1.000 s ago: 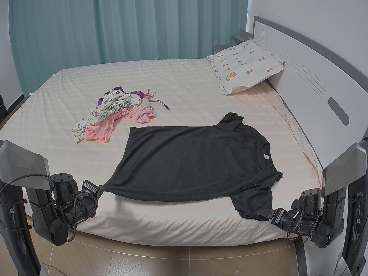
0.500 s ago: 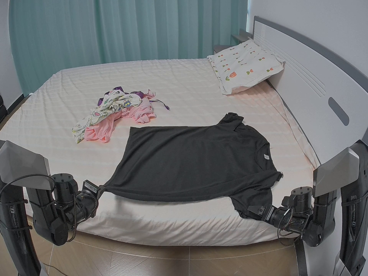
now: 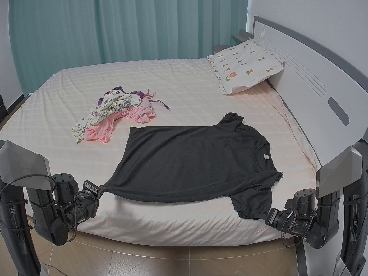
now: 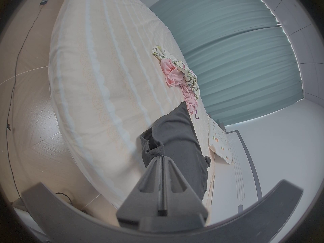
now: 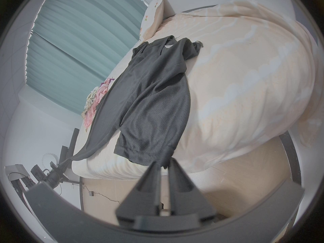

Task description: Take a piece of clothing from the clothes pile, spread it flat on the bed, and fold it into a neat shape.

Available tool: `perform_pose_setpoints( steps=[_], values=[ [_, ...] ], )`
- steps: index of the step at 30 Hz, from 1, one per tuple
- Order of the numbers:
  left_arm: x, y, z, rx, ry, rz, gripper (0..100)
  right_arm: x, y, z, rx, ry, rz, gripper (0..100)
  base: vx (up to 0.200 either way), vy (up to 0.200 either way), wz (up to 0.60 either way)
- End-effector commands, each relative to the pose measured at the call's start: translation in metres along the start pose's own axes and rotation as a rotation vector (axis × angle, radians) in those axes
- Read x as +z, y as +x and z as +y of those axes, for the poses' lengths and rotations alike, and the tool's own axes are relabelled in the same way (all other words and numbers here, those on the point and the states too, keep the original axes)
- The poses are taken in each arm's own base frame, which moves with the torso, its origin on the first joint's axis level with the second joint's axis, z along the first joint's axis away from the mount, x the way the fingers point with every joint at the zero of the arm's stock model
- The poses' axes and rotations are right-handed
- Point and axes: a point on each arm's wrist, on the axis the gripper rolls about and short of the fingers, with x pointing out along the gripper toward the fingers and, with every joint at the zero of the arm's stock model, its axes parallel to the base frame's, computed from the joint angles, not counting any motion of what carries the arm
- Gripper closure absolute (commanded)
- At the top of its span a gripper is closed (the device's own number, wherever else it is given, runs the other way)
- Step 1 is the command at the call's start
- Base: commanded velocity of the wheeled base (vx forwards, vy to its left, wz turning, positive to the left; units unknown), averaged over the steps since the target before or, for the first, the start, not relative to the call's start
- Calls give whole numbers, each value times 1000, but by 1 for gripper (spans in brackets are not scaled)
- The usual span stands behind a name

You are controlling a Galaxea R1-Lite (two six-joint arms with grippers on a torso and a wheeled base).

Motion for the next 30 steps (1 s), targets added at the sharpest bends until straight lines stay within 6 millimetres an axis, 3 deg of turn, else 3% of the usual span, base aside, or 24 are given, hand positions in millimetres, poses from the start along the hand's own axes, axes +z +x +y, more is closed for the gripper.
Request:
perform_pose_setpoints(
  steps=[1, 7, 11, 16, 19, 25, 30],
  values=[
    [1, 0, -2, -17, 0, -6, 100, 3, -13, 1, 3, 5, -15, 100, 0, 0, 0],
    [0, -3, -2, -13, 5, -10, 100, 4, -30, 3, 5, 11, -13, 100, 0, 0, 0],
    [2, -7, -9, -34, 7, -29, 100, 3, -54, 9, 17, -3, -18, 100, 0, 0, 0],
    [0, -37, -19, -74, 41, 8, 100, -3, -64, 21, 41, -48, 1, 100, 0, 0, 0],
    [-3, -38, -20, -77, 90, 17, 100, -2, -68, 24, 47, -54, -1, 100, 0, 0, 0],
    [-2, -39, -19, -65, 143, -13, 100, 1, -97, 33, 48, -135, 11, 100, 0, 0, 0],
    [-2, -42, -19, -62, 149, -8, 100, -5, -102, 36, 42, -164, 57, 100, 0, 0, 0]
  ],
)
